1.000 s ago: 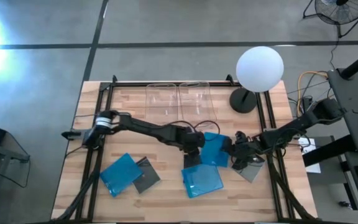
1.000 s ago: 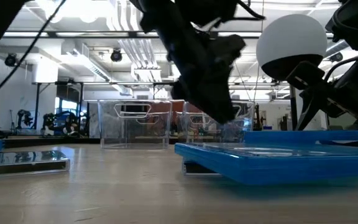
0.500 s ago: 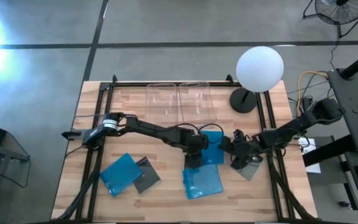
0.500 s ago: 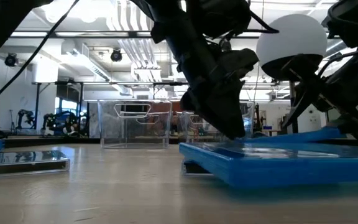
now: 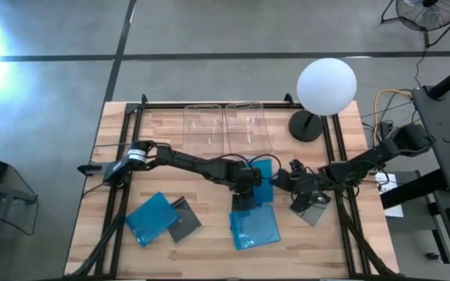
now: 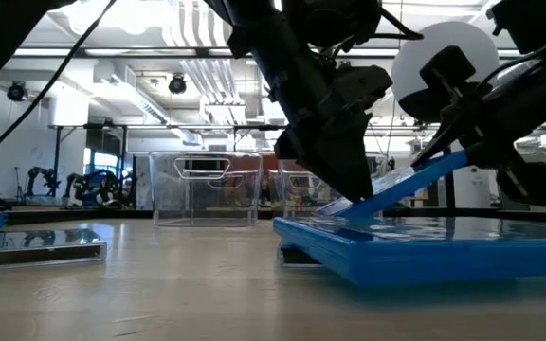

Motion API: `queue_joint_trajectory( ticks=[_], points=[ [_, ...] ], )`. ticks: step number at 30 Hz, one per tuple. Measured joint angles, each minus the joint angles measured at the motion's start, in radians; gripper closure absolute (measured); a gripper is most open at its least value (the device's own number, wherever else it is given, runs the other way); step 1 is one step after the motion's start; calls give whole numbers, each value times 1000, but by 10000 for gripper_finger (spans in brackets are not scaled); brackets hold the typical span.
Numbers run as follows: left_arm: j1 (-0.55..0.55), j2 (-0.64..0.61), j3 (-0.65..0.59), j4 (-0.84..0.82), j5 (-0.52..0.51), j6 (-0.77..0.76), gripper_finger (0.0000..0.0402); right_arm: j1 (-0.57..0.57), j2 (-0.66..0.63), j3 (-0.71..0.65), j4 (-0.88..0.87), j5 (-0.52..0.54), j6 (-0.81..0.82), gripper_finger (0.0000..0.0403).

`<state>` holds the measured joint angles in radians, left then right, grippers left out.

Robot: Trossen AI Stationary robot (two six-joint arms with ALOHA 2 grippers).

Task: Pick & place jewel cases by type
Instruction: Put the top blue CD case into the right transparent bin

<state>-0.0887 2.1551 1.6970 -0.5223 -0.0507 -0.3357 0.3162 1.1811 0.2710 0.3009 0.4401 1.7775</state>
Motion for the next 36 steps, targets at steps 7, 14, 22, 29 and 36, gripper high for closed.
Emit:
queue_joint_trajectory(
  ticks=[7, 14, 22, 29, 36],
  points=[
    [-7, -34, -1, -6, -4, -3, 298, -4, -11, 1, 29, -30, -30, 352],
    [-46, -178, -1, -95, -67, -41, 298, -3, -111, -3, -39, -96, -42, 371],
    [-85, -338, -1, -182, -263, -61, 298, 14, -349, 42, -146, -187, -191, 371],
    [-83, -465, -16, -255, -447, -86, 298, -129, -405, 249, -481, 33, -522, 371],
    [-65, -553, -18, -365, -495, -147, 298, -520, -260, 388, -489, -297, -753, 371]
  ],
)
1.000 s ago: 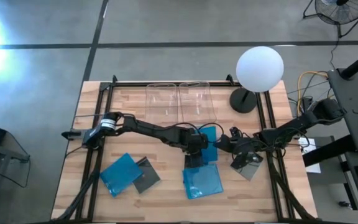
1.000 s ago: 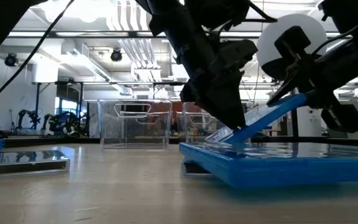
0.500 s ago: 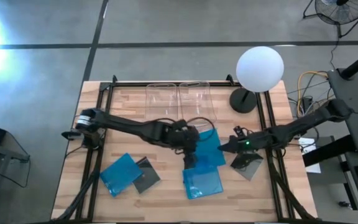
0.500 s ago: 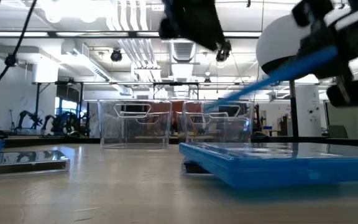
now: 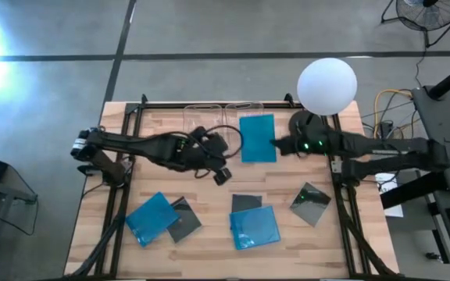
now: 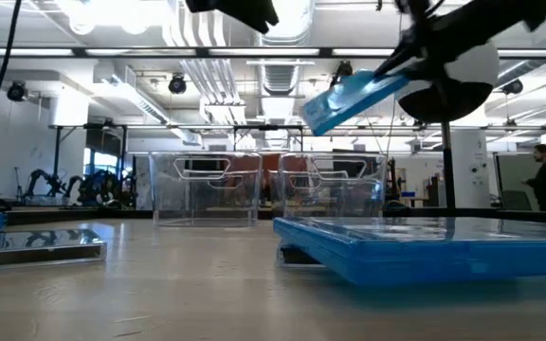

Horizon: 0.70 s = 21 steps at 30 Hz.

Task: Pick & place jewel cases by type
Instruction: Put the top blue CD case into the right transparent bin

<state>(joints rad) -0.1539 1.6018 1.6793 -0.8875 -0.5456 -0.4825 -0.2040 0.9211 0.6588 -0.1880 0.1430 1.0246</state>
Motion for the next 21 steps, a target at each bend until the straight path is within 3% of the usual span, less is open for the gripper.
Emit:
queue_joint_trajectory(
  ticks=[6, 12, 16, 21],
  points=[
    [2, -58, 1, -146, -68, -141, 298, -236, 195, 137, 7, -234, -133, 371],
    [-19, -92, 0, -232, -122, -294, 298, -304, 453, 234, -20, -374, -136, 363],
    [-38, -104, -23, -243, -155, -342, 298, -313, 603, 287, -55, -375, -117, 310],
    [-54, -124, -86, -248, -164, -408, 298, -314, 696, 364, -115, -380, -105, 229]
  ],
)
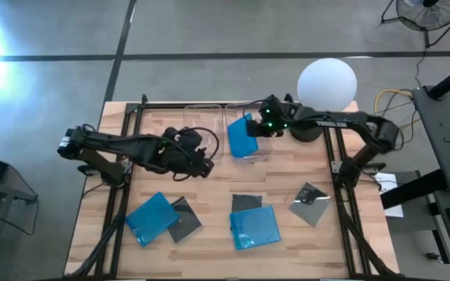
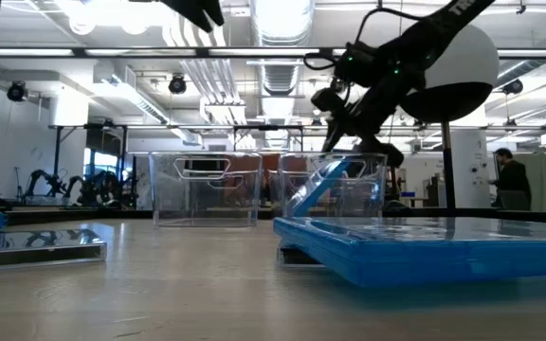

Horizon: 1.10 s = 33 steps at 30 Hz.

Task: Pick & place jewel cases by type
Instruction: Put the top blue CD case into the right transparent bin, then put the right black CD case into the left transparent bin

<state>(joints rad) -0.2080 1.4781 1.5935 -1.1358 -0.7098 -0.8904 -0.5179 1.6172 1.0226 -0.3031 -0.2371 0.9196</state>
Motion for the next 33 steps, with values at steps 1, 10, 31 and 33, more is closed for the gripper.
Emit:
queue_joint_trajectory(
  ticks=[1, 10, 31, 33],
  points=[
    [-4, -5, -14, -2, 0, -7, 298, 1, 3, 17, -24, 0, -19, 214],
    [-9, -112, -176, 1, -21, -81, 298, 91, -100, 239, -552, 310, -301, 126],
    [27, -318, -523, 489, 131, 79, 298, 549, -324, 45, -701, 140, -75, 148],
    [27, -318, -530, 491, 154, 115, 298, 591, -326, -6, -666, 135, -33, 151]
  ],
)
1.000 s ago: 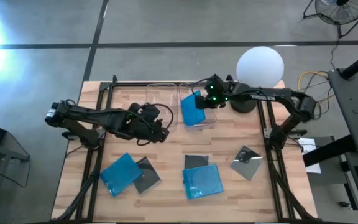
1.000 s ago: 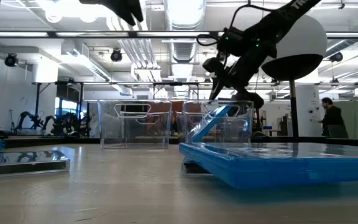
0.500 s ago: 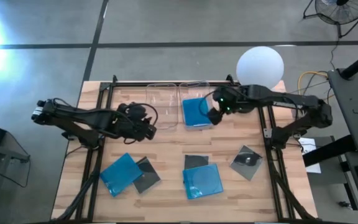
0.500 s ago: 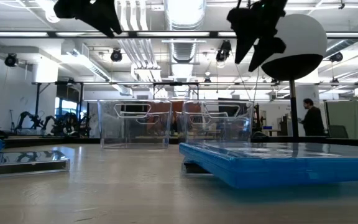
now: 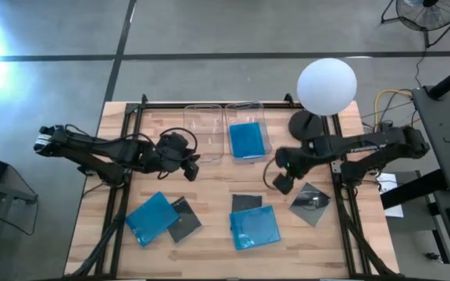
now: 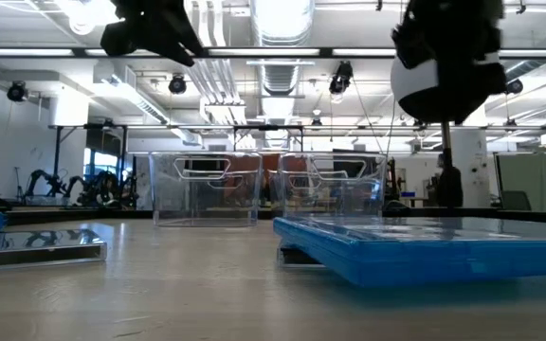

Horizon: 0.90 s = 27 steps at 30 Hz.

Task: Pick & place jewel cases by type
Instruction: Put the right black CD case into the left transparent bin

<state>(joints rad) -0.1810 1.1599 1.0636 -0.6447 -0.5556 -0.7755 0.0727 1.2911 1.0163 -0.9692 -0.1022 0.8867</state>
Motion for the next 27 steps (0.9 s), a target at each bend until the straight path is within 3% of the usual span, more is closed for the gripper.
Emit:
queue_joint_trajectory(
  ticks=[3, 8, 15, 27],
  points=[
    [-1, 0, -28, -2, 57, 69, 298, 49, 0, -69, 149, -27, 53, 152],
    [-3, 0, -76, 0, 148, 48, 298, 92, 22, -147, 368, -42, 123, 153],
    [-34, 0, -138, -2, 229, 12, 298, 94, 83, -204, 385, -88, 127, 154],
    [-67, 2, -186, 0, 233, -4, 298, 149, 183, -224, 400, -79, 184, 154]
  ],
)
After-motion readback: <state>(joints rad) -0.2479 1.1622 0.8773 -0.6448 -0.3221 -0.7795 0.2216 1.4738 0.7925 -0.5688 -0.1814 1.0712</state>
